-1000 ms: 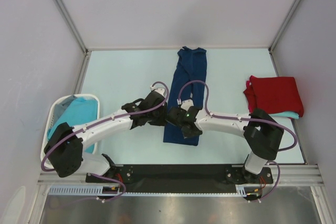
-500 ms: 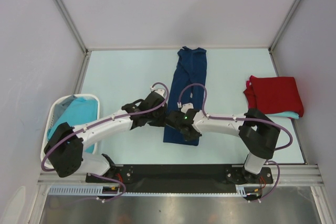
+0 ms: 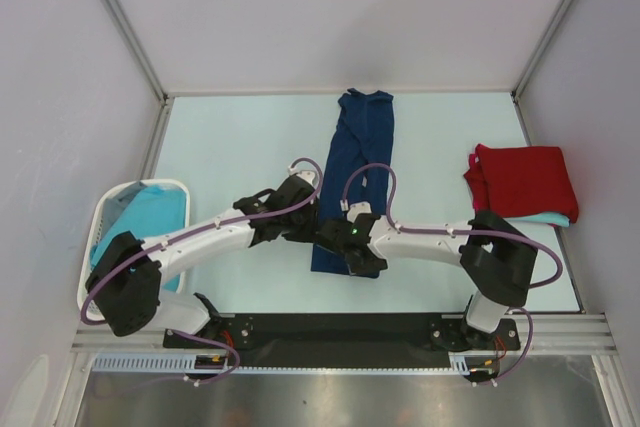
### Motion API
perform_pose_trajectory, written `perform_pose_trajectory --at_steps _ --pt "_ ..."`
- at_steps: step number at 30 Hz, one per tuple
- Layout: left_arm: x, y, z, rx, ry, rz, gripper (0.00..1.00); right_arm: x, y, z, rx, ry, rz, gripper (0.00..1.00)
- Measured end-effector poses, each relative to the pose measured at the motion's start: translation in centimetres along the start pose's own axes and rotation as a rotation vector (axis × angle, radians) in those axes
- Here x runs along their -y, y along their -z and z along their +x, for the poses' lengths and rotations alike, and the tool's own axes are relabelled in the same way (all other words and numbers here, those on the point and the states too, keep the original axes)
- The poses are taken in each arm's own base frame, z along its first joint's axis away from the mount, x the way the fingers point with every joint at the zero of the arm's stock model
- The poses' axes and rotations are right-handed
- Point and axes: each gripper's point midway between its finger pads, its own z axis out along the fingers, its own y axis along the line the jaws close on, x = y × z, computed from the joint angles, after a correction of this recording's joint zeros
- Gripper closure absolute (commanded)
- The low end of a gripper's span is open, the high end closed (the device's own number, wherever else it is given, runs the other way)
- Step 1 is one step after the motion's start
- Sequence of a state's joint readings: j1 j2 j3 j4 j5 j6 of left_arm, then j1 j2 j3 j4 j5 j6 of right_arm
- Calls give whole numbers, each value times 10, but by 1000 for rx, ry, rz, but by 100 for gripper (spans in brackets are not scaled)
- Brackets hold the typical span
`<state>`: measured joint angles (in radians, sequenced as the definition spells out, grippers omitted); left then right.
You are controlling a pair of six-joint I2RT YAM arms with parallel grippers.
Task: Fold and stack the t-shirts
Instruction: Rotate the tshirt 95 degrees
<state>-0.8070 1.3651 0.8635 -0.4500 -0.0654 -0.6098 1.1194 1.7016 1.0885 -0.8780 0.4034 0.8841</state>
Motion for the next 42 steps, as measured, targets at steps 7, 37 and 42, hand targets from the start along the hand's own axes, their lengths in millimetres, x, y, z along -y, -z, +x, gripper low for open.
perform_pose_trajectory --at_steps 7,37,42 --pt "2 -1 3 -15 -1 9 63 -1 1 4 -6 6 -2 65" --pt "2 -2 3 -18 0 13 64 16 -3 26 -44 -22 58 100" --pt "1 -5 6 -28 -1 7 64 29 3 29 -35 -48 79 100"
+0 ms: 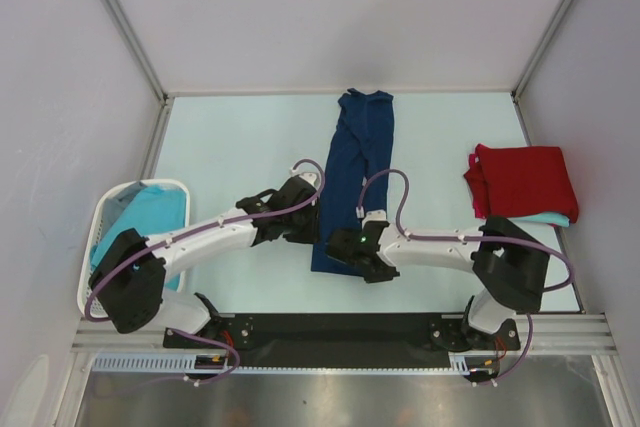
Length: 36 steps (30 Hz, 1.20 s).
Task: Fold and stack the t-shirts
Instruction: Rotate the tshirt 95 degrees
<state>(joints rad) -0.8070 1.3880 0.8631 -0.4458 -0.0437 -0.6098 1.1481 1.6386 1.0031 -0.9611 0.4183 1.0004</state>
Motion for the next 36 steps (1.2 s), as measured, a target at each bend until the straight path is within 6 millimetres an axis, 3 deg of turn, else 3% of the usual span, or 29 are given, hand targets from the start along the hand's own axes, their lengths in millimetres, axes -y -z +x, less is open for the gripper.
perform_pose_trajectory --at_steps 1,4,7,12,16,21,36 --pt "0 0 0 -1 0 -1 64 1 1 0 4 -2 0 88" --pt "0 -1 1 -2 0 -1 64 -1 11 -3 43 -8 -28 66" --pt "0 -1 1 -4 0 1 64 -10 27 -10 82 -1 -82 54" --pt "0 -1 1 -4 0 2 64 -42 45 -37 145 12 -157 52" --pt "0 -1 0 -3 1 2 64 -58 23 -39 132 59 -126 52" --pt "-1 -1 2 -7 1 -1 64 -60 -1 -34 96 110 -84 52" --pt "-7 -2 11 -24 0 -13 64 -55 -8 -51 99 98 -90 53"
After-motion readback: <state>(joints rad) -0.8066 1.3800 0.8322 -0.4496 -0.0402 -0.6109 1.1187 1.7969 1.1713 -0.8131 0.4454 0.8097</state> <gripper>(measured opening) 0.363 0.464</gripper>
